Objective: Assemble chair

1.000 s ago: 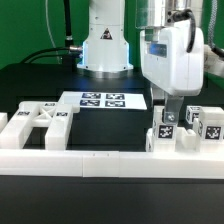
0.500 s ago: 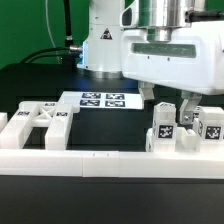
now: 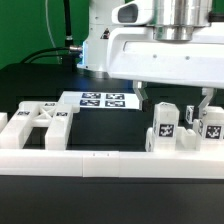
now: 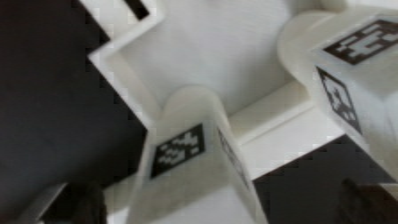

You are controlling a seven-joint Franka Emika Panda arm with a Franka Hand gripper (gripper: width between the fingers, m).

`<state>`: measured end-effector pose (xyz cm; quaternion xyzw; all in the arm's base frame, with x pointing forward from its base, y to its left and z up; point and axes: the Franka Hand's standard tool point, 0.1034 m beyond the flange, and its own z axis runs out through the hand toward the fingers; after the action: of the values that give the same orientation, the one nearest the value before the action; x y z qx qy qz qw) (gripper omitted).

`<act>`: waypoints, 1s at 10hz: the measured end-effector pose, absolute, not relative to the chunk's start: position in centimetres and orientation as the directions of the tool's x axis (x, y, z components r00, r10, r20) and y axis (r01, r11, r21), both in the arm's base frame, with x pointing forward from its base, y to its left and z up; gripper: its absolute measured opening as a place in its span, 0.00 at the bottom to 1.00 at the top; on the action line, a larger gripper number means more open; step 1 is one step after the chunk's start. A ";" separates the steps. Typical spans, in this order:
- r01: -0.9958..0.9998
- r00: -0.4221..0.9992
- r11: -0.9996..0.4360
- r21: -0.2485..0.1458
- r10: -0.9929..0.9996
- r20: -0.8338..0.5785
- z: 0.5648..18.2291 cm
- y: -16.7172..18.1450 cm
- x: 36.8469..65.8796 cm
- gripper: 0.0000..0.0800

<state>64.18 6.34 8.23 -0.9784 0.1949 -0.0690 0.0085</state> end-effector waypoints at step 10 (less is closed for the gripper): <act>0.033 0.975 -0.999 0.004 0.034 0.220 11.3 5.1 62.6 0.81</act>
Offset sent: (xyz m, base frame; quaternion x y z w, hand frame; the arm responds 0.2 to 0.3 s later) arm 0.0000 0.0000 0.0000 0.0000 0.0000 -0.1296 0.9916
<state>62.64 5.11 11.32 -0.9937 -0.0168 -0.1107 -0.0003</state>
